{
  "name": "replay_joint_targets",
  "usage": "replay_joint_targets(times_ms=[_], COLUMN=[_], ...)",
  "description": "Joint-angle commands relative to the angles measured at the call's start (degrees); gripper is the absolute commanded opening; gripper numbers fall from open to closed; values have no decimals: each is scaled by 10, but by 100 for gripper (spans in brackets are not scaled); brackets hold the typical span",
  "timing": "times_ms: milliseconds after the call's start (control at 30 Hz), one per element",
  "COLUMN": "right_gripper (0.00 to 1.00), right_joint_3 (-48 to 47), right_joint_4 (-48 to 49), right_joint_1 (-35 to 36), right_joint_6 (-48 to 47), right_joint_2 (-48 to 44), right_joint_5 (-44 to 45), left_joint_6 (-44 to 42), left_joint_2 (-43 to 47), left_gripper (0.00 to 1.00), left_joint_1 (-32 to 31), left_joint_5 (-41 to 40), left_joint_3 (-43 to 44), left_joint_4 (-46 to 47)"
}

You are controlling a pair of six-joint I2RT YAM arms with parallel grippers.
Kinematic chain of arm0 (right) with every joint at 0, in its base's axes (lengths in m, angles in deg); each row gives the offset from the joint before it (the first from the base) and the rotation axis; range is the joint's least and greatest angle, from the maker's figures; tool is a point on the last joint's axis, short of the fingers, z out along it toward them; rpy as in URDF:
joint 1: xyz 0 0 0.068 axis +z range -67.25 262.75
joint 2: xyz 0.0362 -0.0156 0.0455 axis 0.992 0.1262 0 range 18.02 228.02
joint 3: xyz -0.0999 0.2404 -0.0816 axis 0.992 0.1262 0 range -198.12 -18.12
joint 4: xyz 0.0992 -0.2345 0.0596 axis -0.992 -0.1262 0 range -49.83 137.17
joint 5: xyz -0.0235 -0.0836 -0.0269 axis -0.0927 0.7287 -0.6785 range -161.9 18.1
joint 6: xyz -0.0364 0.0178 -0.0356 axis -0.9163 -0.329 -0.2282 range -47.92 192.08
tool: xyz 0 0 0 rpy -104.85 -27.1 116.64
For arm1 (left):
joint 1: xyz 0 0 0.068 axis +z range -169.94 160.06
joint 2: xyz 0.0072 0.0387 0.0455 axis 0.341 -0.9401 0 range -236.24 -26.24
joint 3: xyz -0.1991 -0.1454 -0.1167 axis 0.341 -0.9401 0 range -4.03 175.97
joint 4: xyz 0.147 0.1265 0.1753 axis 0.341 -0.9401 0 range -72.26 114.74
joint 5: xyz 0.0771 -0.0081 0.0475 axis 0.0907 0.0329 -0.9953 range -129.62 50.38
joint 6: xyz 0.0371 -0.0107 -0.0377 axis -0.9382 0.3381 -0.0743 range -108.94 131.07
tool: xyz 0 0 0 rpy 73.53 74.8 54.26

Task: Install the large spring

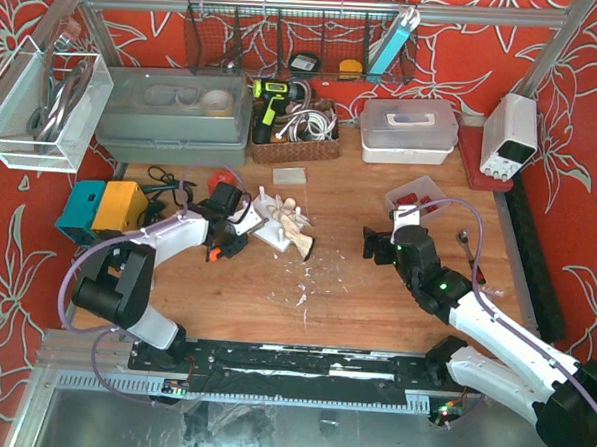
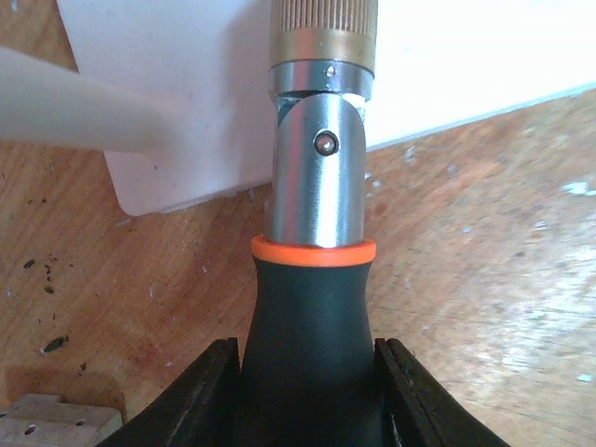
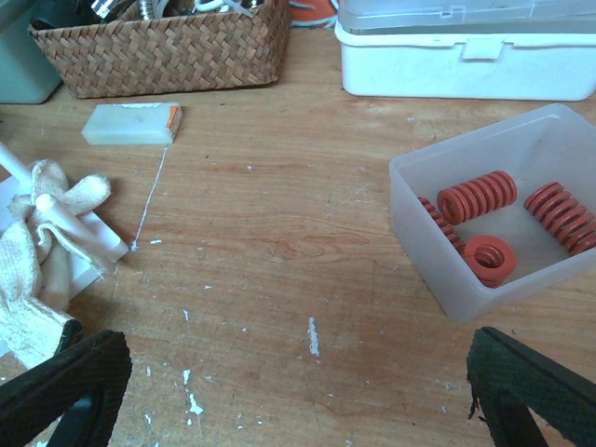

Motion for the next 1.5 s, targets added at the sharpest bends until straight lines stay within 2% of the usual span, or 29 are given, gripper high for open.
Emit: replay_joint_targets(times_ms=[0, 167, 367, 600, 767, 900, 1133, 1333, 1467], right_gripper=[99, 99, 99, 99, 99, 99, 99, 99, 99], right_joint_3=[0, 0, 0, 0, 0, -1, -1, -1, 0], right_joint_4=[-4, -4, -4, -4, -5, -7, -9, -10, -11], right_joint_1=[3, 3, 3, 4, 3, 3, 3, 3, 3], right_joint_6=[5, 6, 6, 5, 4, 4, 4, 4, 5], right_joint_2=[2, 5, 9, 11, 8, 4, 0, -2, -5], right_joint_5=[22, 26, 30, 33, 35, 33, 35, 36, 40], left_joint_6=[11, 24, 50, 123, 246, 354, 608, 734, 735], left_joint_2=[52, 96, 154, 218, 236, 222, 250, 174, 103], left_gripper=[21, 14, 0, 0, 0, 0, 0, 0, 0], left_joint_1=[1, 1, 2, 20, 48, 59, 60, 60, 62], left_joint_5=[71, 88, 99, 89, 7, -24, -64, -99, -117], left_joint_3=[8, 14, 7, 5, 4, 19, -88, -85, -49], left_joint_4=[-2, 0, 28, 84, 121, 118, 260, 254, 228])
